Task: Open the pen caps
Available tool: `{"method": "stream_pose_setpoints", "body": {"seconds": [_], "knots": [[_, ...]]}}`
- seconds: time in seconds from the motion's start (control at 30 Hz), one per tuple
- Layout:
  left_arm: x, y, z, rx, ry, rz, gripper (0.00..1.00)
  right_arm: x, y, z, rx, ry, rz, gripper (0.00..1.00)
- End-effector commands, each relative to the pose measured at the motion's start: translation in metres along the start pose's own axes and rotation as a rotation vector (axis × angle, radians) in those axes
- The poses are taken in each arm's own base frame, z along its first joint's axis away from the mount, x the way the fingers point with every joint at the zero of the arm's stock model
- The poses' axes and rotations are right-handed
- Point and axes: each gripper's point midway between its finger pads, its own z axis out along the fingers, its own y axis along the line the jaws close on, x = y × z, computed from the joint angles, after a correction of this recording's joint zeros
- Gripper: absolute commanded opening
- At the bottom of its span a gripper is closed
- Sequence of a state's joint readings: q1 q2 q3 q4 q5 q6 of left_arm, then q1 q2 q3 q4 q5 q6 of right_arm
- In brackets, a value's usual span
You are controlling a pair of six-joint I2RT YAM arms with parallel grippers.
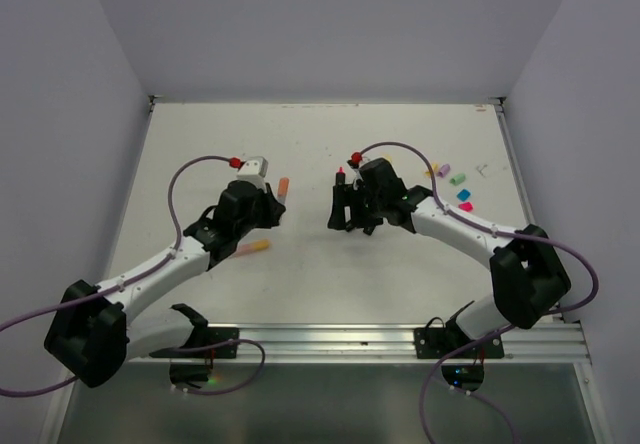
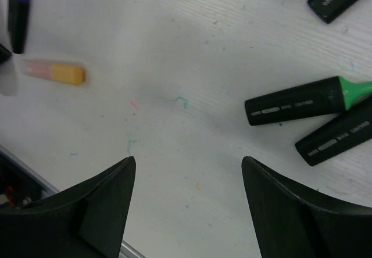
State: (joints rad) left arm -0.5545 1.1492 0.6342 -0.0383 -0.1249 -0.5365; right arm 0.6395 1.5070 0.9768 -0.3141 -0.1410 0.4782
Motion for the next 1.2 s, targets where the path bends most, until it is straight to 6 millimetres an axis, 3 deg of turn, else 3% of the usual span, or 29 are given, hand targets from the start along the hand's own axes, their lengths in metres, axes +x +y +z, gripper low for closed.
{"method": "stream_pose_setpoints", "body": {"seconds": [0.0, 0.1, 0.33, 0.57, 0.93, 1.03, 1.1, 1.17], "knots": [[-0.005, -0.040, -0.007, 0.185, -0.047, 0.065, 0.00, -0.037, 0.056, -0.026, -0.235, -0.105, 0.004, 0.77], [0.007, -0.055, -0.011, 0.239, -0.040, 0.082, 0.00, -0.045, 0.072, -0.032, -0.310, -0.123, 0.026, 0.77], [0.016, -0.066, -0.009, 0.273, -0.024, 0.083, 0.00, -0.064, 0.098, -0.036, -0.428, -0.162, 0.079, 0.75], [0.012, -0.081, -0.009, 0.307, -0.028, 0.094, 0.00, -0.074, 0.105, -0.020, -0.458, -0.169, 0.093, 0.73], [0.014, -0.098, -0.013, 0.345, -0.024, 0.097, 0.00, -0.071, 0.101, 0.010, -0.444, -0.115, 0.133, 0.65], [0.013, -0.103, -0.014, 0.357, -0.025, 0.101, 0.00, -0.071, 0.101, 0.015, -0.444, -0.107, 0.149, 0.56], [0.012, -0.107, -0.015, 0.363, -0.024, 0.103, 0.00, -0.070, 0.102, 0.018, -0.448, -0.101, 0.154, 0.35], [0.014, -0.110, -0.015, 0.370, -0.017, 0.109, 0.00, -0.070, 0.101, 0.019, -0.444, -0.098, 0.157, 0.00]]}}
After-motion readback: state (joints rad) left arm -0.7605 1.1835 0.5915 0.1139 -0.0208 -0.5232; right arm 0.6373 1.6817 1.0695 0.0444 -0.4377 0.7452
